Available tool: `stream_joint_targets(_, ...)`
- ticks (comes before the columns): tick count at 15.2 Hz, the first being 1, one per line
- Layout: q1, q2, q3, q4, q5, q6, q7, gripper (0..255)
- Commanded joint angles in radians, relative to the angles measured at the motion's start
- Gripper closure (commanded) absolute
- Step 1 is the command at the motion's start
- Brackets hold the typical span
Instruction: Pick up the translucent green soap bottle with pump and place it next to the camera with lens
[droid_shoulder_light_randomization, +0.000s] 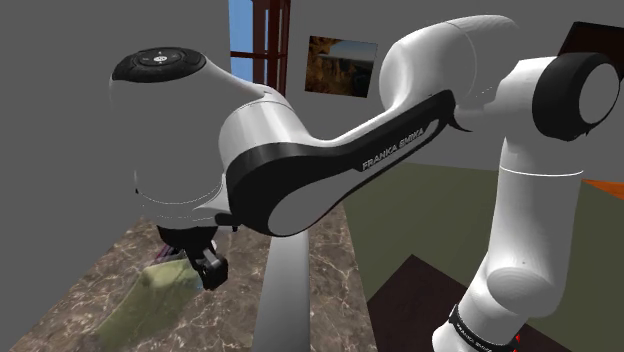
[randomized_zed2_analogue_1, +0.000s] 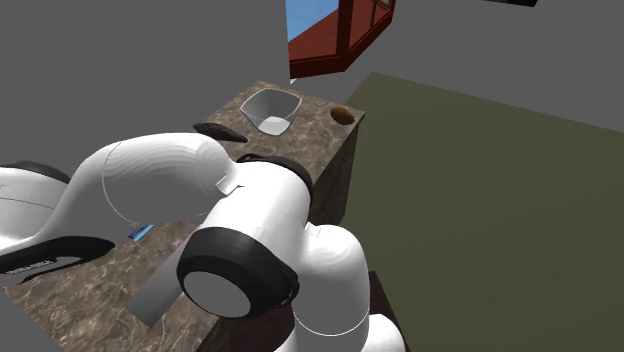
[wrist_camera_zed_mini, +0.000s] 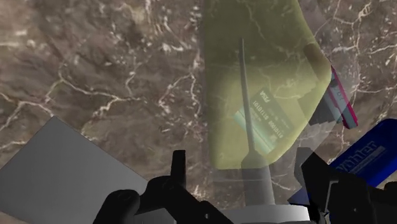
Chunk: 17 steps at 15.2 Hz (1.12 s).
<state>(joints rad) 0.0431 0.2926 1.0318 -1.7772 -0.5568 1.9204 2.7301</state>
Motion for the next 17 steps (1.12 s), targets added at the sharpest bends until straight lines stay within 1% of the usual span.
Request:
stream_joint_targets(1, -0.023, 0.03, -0.004, -0.034, 0.036, 0.005, -0.022, 0)
stream_joint_targets(3, -0.031, 0.015, 0.004, -0.028, 0.051, -0.008, -0.032, 0)
stream_joint_targets(4, -0.014, 0.035, -0.004, -0.011, 0.035, -0.016, -0.023, 0)
stream_joint_targets(5, 0.033, 0.068, -0.011, -0.018, 0.003, -0.01, 0.031, 0)
stream_joint_targets(9, 0.04, 0.03, 0.015, 0.068, 0.051, -0.112, 0.0, 0)
stream_joint_targets(17, 0.04, 0.03, 0.015, 0.068, 0.051, -0.112, 0.0, 0)
